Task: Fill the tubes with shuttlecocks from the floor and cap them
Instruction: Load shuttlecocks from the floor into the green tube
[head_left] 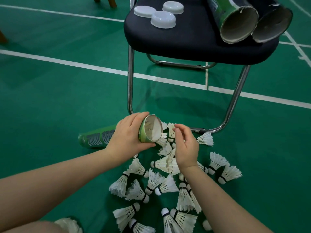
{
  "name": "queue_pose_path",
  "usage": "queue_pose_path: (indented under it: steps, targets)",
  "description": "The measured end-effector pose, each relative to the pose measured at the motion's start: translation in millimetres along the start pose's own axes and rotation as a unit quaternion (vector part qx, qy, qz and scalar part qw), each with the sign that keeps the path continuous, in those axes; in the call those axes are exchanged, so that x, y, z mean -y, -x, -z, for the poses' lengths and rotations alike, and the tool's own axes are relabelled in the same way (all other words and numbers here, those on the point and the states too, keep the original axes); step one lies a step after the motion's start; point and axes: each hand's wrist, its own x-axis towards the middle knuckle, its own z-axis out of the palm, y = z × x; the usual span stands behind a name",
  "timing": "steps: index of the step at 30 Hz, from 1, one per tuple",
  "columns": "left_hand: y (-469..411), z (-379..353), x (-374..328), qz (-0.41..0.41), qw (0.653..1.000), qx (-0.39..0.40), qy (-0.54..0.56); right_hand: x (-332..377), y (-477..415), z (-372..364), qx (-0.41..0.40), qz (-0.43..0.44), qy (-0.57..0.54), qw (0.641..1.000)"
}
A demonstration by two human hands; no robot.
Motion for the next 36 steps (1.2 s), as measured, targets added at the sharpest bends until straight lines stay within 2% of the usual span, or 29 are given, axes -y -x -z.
queue_pose_path:
  steps: [7, 11, 13, 16, 20, 23, 25, 29, 33, 36]
  targets:
    - [-9.3, -1.0, 3.7, 0.006, 0.998, -0.063, 0.004, -32.4, -18.0, 3.7, -0.012, -0.032, 0.076, 0.997]
    - [-17.0, -4.0, 5.5, 0.011, 0.997, -0.078, 0.012, -44.2, -36.8, -1.6, 0.025, -0.062, 0.148, 0.987]
    - [-21.2, -5.0, 7.1, 0.016, 0.996, -0.082, 0.012, -56.8, -55.3, -5.9, 0.069, -0.083, 0.247, 0.963]
    - [-26.3, -8.9, 7.9, 0.013, 0.997, -0.081, 0.001, -73.1, -83.3, -13.1, 0.129, -0.122, 0.392, 0.903]
    - [-30.5, -13.6, 7.1, 0.003, 0.996, -0.087, -0.017, -87.7, -105.7, -26.5, 0.19, -0.103, 0.466, 0.858]
    - [-37.2, -16.2, 9.0, 0.0, 0.996, -0.092, -0.013, -98.4, -116.9, -34.5, 0.193, -0.091, 0.503, 0.837]
    - [-38.7, -17.9, 9.5, -0.003, 0.996, -0.089, -0.012, -98.7, -119.5, -36.4, 0.155, -0.085, 0.496, 0.85]
    - [-37.4, -19.6, 8.5, 0.003, 0.997, -0.079, -0.016, -87.5, -116.8, -26.6, 0.095, -0.079, 0.416, 0.901]
    - [-34.6, -16.3, 8.3, 0.019, 0.998, -0.062, -0.014, -45.3, -94.7, -2.8, -0.029, -0.027, 0.235, 0.971]
    - [-30.6, -13.7, 6.6, 0.023, 0.998, -0.054, -0.014, 1.0, -73.1, 12.3, -0.084, 0.046, 0.123, 0.988]
